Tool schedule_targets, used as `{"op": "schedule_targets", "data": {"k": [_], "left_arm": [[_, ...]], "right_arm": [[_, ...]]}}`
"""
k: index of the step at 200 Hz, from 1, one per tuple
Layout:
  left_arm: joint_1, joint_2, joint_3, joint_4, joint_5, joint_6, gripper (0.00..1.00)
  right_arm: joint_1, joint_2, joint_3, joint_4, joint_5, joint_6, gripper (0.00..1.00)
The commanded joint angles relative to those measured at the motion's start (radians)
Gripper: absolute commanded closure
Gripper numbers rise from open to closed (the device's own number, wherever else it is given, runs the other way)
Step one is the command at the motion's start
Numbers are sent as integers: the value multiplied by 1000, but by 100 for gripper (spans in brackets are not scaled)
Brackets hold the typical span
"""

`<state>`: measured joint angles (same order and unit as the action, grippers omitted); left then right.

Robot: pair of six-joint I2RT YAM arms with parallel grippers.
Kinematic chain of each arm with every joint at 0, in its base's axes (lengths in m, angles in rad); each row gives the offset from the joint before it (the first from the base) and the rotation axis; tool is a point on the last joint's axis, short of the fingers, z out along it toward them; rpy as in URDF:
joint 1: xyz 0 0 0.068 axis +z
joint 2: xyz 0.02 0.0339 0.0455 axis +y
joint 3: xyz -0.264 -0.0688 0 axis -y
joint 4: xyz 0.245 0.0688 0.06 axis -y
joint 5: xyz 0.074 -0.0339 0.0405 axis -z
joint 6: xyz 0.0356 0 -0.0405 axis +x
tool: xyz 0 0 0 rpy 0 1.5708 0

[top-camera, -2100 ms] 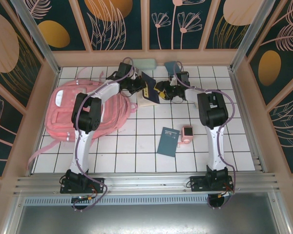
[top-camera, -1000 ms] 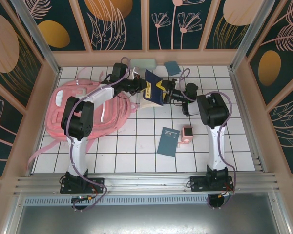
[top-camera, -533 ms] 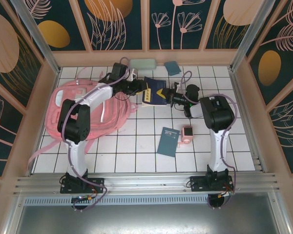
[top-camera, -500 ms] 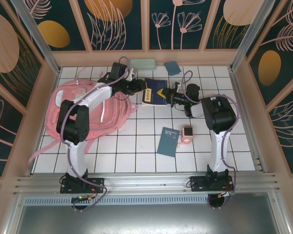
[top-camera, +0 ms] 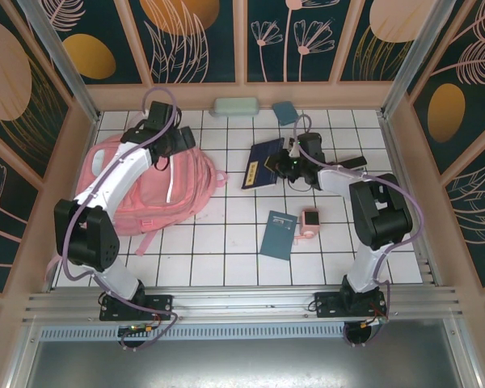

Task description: Pack books, pencil case, and school supplies into a backpack

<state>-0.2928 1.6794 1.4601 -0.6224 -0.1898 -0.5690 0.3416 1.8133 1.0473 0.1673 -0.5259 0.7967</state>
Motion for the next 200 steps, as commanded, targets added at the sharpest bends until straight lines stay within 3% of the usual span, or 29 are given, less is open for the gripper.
{"op": "schedule_targets", "data": {"k": [1, 61, 137, 154, 168, 200], "left_arm": [[-5, 28, -60, -115, -66, -3, 6], [-10, 73, -117, -63, 27, 28, 7], [-50, 175, -123, -61, -82, 64, 14], [-49, 179, -137, -43, -83, 76, 23], [-50, 174, -146, -26, -80, 87, 44], [-37, 127, -185, 32, -55, 107, 80]], "right_arm": [[30, -60, -13, -71, 69, -62, 100], [31, -46, -15, -69, 57, -66, 100], [27, -33, -13, -55, 34, -56, 100], [27, -34, -15, -51, 30, -55, 100], [27, -34, -14, -49, 24, -52, 100], [27, -42, -15, -45, 15, -45, 100]]}}
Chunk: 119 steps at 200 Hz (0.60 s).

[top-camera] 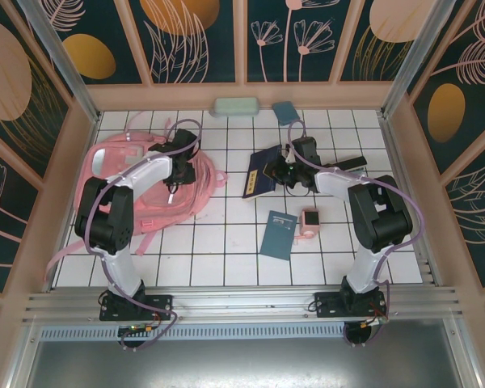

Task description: Pack books, pencil case, and school supplies into a backpack

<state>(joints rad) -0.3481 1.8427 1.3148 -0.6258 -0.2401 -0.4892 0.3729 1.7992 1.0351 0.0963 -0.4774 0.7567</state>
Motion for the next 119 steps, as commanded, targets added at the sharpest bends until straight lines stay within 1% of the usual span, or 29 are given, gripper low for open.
{"op": "schedule_targets", "data": {"k": [1, 15, 24, 49, 67, 85, 105, 119], "left_arm": [[19, -37, -42, 38, -1, 28, 81], [33, -60, -59, 61, 62, 51, 96], [34, -91, -83, 92, 106, 74, 100], [36, -189, -123, 151, 210, 141, 100], [35, -218, -103, 141, 264, 186, 100], [35, -250, -75, 145, 356, 208, 100], [35, -262, -6, 113, 430, 208, 100], [35, -275, 38, 87, 456, 207, 100]], "right_arm": [[-5, -29, -3, 26, -33, -5, 100], [-3, -44, -6, 26, -29, -3, 100], [-3, -61, -14, 29, -16, -5, 100], [3, -133, -40, 36, 47, -15, 100], [5, -190, -57, 30, 97, -20, 100], [5, -246, -72, 20, 145, -18, 100], [7, -298, -73, 18, 146, -22, 100], [5, -323, -70, 18, 122, -25, 100]]}}
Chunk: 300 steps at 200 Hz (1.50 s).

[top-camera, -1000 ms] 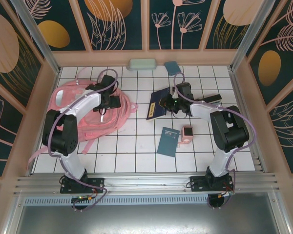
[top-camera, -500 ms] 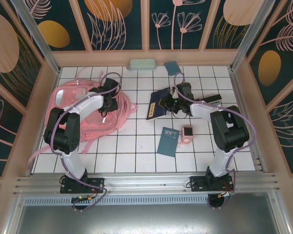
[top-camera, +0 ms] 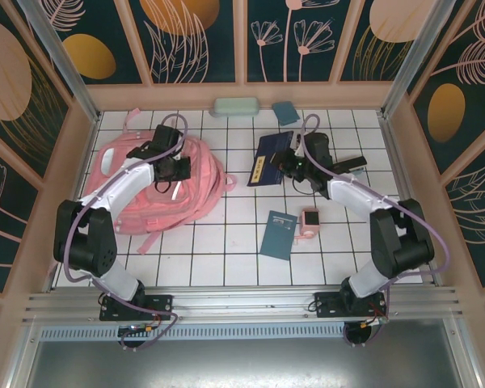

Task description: Pack books, pencil case, and school supplies into a backpack

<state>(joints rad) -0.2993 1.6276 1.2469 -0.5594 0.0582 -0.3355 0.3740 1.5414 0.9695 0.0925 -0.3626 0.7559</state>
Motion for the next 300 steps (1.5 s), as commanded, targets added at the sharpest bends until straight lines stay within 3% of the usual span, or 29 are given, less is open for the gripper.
{"op": "schedule_targets", "data": {"k": [1, 23, 69, 95, 154, 209, 247, 300], "left_arm": [[-14, -61, 110, 19, 158, 54, 100], [-10, -100, 159, -17, 190, 61, 100], [54, -224, 174, 13, 410, -14, 100], [72, -262, 177, 31, 480, -47, 100], [100, -272, 168, 91, 544, -112, 100], [103, -281, 130, 146, 560, -149, 100], [103, -281, 114, 177, 579, -178, 100], [103, -267, 114, 199, 567, -211, 100]], "right_arm": [[4, -67, -4, 22, 4, -25, 100], [4, -100, -2, 37, -65, -22, 100], [22, -131, -7, 133, -251, 34, 100], [80, -99, 20, 140, -277, 60, 100], [205, 107, 71, 329, -312, 243, 100], [268, 353, 226, 490, -324, 463, 100], [302, 452, 365, 341, -183, 428, 100], [390, 713, 715, 81, -56, 353, 100]]}}
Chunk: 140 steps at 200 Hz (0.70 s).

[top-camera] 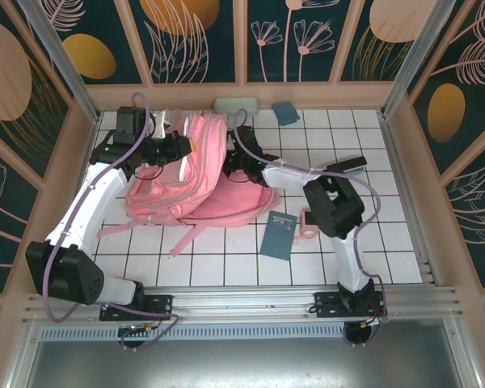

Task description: Pack books, pencil case, and school supplies into a backpack

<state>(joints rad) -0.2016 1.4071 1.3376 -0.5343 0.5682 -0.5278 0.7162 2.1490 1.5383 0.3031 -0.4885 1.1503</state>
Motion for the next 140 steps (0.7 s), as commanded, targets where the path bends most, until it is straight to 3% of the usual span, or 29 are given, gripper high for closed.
{"op": "schedule_targets", "data": {"k": [1, 28, 44, 59, 104, 140], "left_arm": [[5, -46, 23, 174, 57, -19, 100], [5, -37, 13, 200, 71, -45, 100], [7, -36, 12, 205, 66, -48, 100], [11, -34, 14, 197, 56, -43, 100], [33, -38, -1, 205, 39, -53, 100], [50, -43, -16, 223, 32, -67, 100]], "right_arm": [[49, 110, 155, -136, 72, -42, 100], [78, 249, 361, -272, 114, -95, 97], [81, 325, 468, -340, 99, -111, 77], [80, 331, 506, -383, 86, -139, 67], [73, 119, 256, -253, 142, -217, 36], [44, 16, 78, -104, 52, -202, 32]]}}
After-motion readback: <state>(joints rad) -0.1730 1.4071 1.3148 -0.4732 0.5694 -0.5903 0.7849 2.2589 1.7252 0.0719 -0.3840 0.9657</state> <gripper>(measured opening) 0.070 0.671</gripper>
